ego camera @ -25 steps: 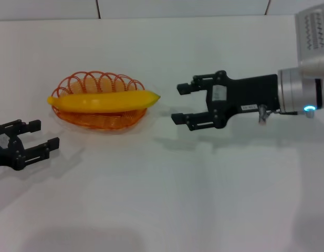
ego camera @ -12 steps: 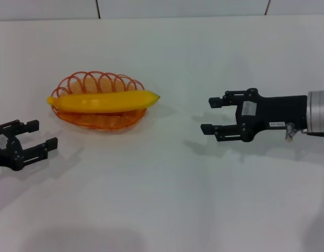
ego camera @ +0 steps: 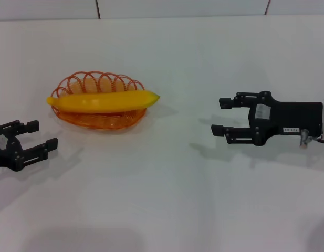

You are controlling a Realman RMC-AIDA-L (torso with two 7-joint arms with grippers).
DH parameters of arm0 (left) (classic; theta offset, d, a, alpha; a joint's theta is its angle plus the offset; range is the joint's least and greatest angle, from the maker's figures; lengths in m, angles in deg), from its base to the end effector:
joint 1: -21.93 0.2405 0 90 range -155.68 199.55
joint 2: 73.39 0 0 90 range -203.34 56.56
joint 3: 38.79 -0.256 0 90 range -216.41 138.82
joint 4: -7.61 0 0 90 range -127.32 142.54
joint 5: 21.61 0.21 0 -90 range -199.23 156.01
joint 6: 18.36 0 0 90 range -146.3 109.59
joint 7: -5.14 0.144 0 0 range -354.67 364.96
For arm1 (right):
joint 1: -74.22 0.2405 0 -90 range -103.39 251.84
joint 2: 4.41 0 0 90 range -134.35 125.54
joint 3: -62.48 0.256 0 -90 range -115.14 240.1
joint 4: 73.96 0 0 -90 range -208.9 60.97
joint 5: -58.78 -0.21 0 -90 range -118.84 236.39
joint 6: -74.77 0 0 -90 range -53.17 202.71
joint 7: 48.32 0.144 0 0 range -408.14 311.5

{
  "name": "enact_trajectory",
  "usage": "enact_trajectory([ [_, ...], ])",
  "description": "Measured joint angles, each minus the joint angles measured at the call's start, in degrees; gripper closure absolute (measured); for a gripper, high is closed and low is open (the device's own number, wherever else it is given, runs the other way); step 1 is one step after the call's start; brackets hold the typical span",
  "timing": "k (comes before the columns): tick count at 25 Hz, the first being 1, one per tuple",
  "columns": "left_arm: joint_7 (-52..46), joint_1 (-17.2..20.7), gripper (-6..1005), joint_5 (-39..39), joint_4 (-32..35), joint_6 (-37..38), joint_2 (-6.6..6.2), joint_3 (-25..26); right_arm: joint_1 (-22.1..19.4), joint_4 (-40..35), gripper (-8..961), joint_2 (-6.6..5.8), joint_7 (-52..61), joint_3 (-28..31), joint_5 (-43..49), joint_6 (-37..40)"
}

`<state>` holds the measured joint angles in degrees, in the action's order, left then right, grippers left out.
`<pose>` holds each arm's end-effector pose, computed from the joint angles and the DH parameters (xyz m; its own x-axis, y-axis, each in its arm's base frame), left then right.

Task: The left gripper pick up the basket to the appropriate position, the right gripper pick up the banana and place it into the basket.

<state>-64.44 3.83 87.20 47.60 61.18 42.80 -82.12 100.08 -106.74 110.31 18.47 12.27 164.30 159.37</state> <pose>-0.3396 0.2979 0.0284 0.8446 0.3213 0.4284 0.4977 -0.7661 -0.4067 0.2930 0.3161 0.0014 0.8666 -0.2275 -0.4441 -0.3593 -0.9021 -0.2390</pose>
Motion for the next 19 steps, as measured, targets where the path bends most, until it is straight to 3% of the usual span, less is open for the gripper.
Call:
enact_trajectory([
  [19,0.76,-0.59,305,0.00,-0.98,0.00,0.09,0.00,-1.41,3.91,221,-0.85,-6.52,4.79,-0.40,5.58],
])
